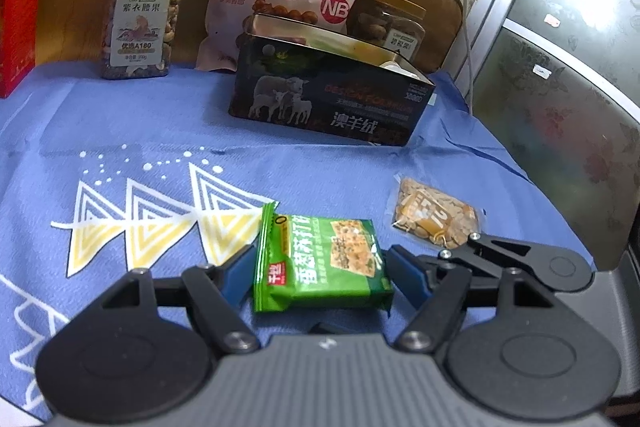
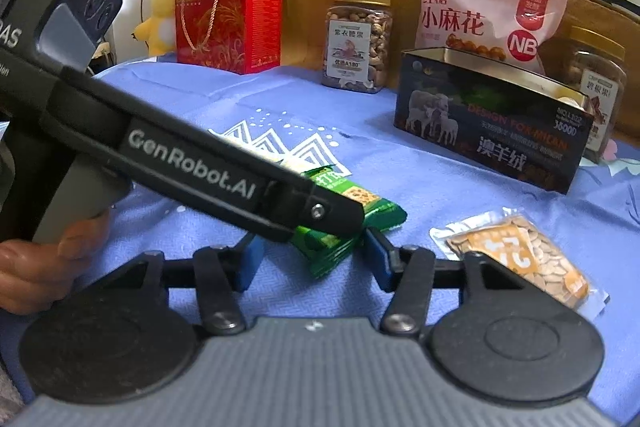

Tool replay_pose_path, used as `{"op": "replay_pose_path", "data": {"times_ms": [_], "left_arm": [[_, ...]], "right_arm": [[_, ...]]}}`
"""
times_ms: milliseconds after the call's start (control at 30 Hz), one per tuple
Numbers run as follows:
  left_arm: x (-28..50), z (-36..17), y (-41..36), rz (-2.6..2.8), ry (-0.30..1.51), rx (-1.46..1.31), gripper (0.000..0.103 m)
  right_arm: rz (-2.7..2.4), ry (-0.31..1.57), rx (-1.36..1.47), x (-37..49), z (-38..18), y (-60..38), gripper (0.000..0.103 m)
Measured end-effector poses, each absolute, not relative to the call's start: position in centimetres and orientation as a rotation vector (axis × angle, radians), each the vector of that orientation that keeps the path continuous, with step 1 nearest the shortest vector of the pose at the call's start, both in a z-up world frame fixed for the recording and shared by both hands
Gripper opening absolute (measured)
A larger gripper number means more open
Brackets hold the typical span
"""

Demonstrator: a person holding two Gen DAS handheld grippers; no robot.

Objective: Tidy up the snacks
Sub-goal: 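Close the left gripper on the green packet and lift it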

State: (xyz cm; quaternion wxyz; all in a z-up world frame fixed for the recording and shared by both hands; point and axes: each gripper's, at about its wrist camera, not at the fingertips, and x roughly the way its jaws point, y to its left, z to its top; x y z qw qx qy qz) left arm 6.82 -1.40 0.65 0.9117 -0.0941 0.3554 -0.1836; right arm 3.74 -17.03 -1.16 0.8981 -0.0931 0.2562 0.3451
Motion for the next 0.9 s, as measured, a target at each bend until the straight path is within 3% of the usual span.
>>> {"op": "replay_pose_path", "data": {"times_ms": [33,333,500,700,900], "left_arm": [[6.76,0.63,-1.45,-0.38,0.729,-0.188,0.072],[6.67,0.52,-1.27,-0.409,0.716,-0.193,0.072],[6.57,0.49,-1.19,-0.43,0.714,-0.205,0.072],[6.51,0.61,-1.17,-0.439,0.705,-0.21,0.071],[6.24,1.38,-1.57,-0.433,0.681,-0.192,0.069]], "right_arm": [[0.707,0.532,-0.188,3.83,-1.15,-17.1,0.06],[0.686,0.543,-0.182,4.02,-1.17,-17.05,0.065],[0.68,0.533,-0.189,3.83,-1.2,-16.89,0.062],[0.657,0.528,-0.16,4.07,-1.15,-17.33,0.05],[0.648,0.496,-0.123,3.86,-0.84,-17.81,0.05]]}}
